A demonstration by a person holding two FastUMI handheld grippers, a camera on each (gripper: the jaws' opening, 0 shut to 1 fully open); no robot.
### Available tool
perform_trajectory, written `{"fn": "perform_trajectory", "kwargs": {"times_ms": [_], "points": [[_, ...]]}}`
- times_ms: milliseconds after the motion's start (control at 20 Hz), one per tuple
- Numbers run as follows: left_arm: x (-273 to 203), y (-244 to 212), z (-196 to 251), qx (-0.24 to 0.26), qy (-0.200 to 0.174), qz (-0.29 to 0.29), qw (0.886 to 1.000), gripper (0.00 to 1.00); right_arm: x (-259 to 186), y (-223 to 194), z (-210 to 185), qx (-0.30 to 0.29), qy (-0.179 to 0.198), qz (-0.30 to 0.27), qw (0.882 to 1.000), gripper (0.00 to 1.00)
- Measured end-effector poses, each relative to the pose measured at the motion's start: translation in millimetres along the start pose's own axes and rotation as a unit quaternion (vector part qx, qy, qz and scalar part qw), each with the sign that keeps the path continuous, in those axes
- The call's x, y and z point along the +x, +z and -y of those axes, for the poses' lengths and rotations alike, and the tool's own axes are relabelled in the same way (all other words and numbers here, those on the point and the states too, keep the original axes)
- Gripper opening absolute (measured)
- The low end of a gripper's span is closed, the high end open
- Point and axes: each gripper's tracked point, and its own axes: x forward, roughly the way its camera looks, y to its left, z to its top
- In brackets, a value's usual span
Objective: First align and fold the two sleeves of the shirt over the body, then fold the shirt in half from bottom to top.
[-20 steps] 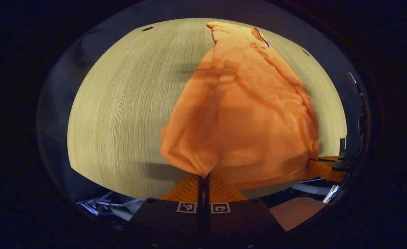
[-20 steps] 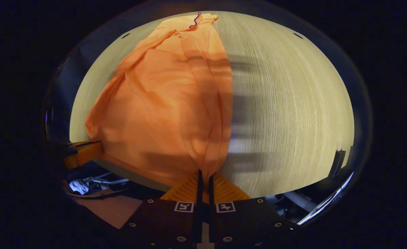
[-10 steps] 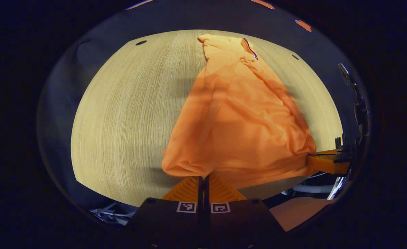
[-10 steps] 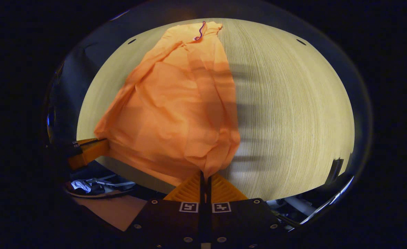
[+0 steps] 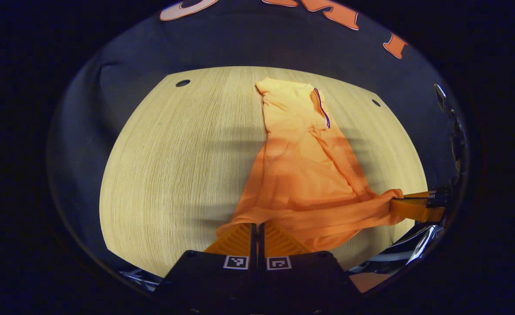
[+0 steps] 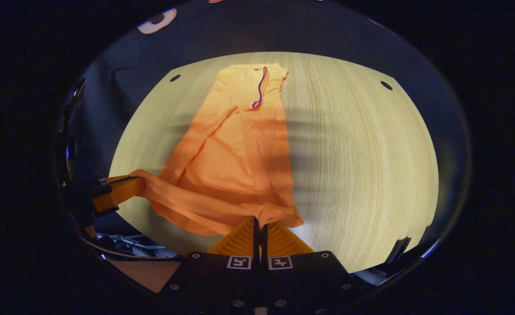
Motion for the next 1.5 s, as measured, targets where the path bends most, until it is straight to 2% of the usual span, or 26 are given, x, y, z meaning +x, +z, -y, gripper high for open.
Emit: {"fn": "perform_trajectory", "kwargs": {"times_ms": [250,300,350,850,1200,1500], "points": [[4,41,-2,-0.012,0.000,0.023,1.000,0.01,-6,35,2,0.004,0.004,0.022,1.000,0.00],[2,46,-2,-0.012,0.000,0.029,0.999,0.01,-7,44,2,0.005,0.005,0.031,0.999,0.03],[0,54,-3,-0.011,0.001,0.036,0.999,0.01,-8,55,4,0.005,0.004,0.039,0.999,0.00],[5,192,-6,0.006,0.005,0.115,0.993,0.01,-17,157,17,0.001,0.004,0.101,0.995,0.00],[38,267,-2,0.020,0.007,0.137,0.990,0.00,2,228,34,0.002,-0.008,0.123,0.992,0.00],[89,300,-4,0.028,0.016,0.117,0.993,0.00,49,280,53,0.018,-0.018,0.116,0.993,0.00]]}}
